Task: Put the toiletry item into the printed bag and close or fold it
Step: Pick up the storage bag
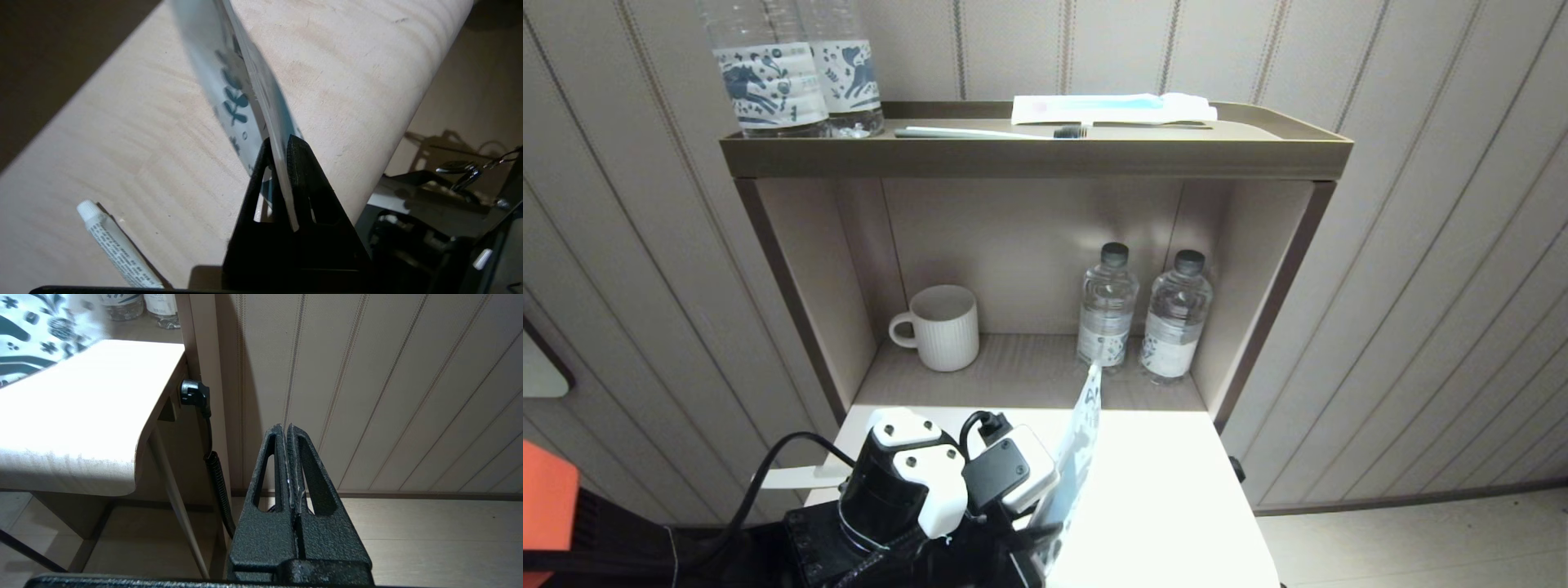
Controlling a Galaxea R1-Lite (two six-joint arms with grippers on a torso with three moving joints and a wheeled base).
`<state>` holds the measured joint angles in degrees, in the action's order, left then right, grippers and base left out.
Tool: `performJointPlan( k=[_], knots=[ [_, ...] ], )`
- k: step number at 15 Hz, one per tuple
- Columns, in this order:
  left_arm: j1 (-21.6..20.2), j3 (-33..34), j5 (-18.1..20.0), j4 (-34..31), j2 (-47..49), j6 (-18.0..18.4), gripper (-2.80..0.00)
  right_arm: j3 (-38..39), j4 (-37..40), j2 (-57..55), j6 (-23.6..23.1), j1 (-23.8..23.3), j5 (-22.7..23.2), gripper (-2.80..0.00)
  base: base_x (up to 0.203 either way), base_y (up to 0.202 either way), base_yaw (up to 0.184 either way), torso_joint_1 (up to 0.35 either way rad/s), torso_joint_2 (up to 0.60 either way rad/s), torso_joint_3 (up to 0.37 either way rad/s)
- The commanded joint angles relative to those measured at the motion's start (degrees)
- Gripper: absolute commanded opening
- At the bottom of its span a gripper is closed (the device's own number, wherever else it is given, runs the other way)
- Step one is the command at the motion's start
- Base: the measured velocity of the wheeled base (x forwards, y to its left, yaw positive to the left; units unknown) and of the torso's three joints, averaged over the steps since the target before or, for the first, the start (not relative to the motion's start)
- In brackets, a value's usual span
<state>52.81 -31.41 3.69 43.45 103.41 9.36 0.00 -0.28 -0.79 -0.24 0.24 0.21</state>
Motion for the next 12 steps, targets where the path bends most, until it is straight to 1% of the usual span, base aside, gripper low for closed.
performJointPlan(
  k=[1,6,8,10,12],
  knots=[
    [0.29,-0.13,-0.02,1.06,0.39,-0.05,-2.8,0.0,-0.04,0.0,-0.02,0.02,-0.03,-2.8,0.0,0.0,0.0,0.0,0.0,0.0],
    [0.63,-0.7,-0.36,2.3,-0.69,-0.08,-2.8,0.0,-0.06,0.0,-0.02,0.02,0.05,-2.8,0.0,0.0,0.0,0.0,0.0,0.0],
    [0.63,-1.66,-0.42,1.45,-3.58,0.0,-2.8,0.0,-0.07,0.0,-0.02,0.02,0.06,-2.8,0.0,0.0,0.0,0.0,0.0,0.0],
    [0.57,-2.95,-0.3,-1.45,-7.29,-0.03,-2.8,0.0,-0.07,-0.02,-0.04,0.02,0.13,-2.8,0.0,0.0,0.0,0.0,0.0,0.0],
    [0.27,-4.57,0.57,-6.86,-11.3,-0.56,-2.8,0.0,-0.16,-0.09,-0.39,0.02,0.32,-2.8,0.0,0.0,0.0,0.0,0.0,0.0]
  ],
)
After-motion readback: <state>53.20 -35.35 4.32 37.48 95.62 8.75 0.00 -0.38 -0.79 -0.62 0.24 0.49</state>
